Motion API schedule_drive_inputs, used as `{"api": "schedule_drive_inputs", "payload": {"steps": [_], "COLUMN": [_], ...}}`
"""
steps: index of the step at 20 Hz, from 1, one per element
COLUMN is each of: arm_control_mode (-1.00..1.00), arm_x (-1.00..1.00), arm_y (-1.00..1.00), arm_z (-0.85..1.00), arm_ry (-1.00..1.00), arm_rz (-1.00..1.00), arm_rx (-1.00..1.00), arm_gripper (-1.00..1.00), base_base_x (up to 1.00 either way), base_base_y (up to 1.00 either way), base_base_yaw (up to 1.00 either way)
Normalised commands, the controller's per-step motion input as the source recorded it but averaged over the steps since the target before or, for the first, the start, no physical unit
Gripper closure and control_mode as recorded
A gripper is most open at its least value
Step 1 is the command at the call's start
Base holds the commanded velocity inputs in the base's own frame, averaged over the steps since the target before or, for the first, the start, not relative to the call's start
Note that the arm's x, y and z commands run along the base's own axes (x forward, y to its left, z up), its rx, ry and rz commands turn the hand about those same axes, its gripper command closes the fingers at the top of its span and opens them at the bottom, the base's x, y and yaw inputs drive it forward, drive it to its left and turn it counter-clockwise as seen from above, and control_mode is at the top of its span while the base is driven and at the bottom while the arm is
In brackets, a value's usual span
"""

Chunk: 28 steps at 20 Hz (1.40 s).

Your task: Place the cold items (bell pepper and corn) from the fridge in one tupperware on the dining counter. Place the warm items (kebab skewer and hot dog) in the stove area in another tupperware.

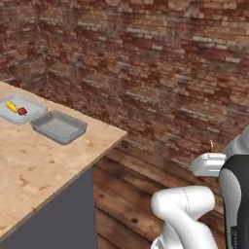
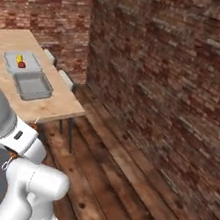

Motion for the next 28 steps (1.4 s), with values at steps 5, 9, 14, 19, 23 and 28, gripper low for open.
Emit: {"api": "schedule_drive_inputs", "payload": {"steps": [5,9,14,19,23,28], "arm_control_mode": [1.00,1.00,1.00,1.00,1.00,-1.00], "arm_x": [0.00,0.00,0.00,0.00,0.00,1.00], "arm_y": [0.00,0.00,0.00,0.00,0.00,-0.11], "arm_z": [0.00,0.00,0.00,0.00,0.00,0.00], "arm_ry": [0.00,0.00,0.00,0.00,0.00,0.34], "arm_rz": [0.00,0.00,0.00,0.00,0.00,0.03], "arm_rx": [0.00,0.00,0.00,0.00,0.00,0.04], "arm_gripper": [1.00,1.00,1.00,1.00,1.00,1.00], "base_base_x": [0.89,0.82,0.73,0.80,0.94,0.00], "base_base_y": [-0.08,-0.21,-0.63,-0.48,-0.15,0.00], "base_base_yaw": [0.82,0.89,0.62,0.47,0.21,0.00]}}
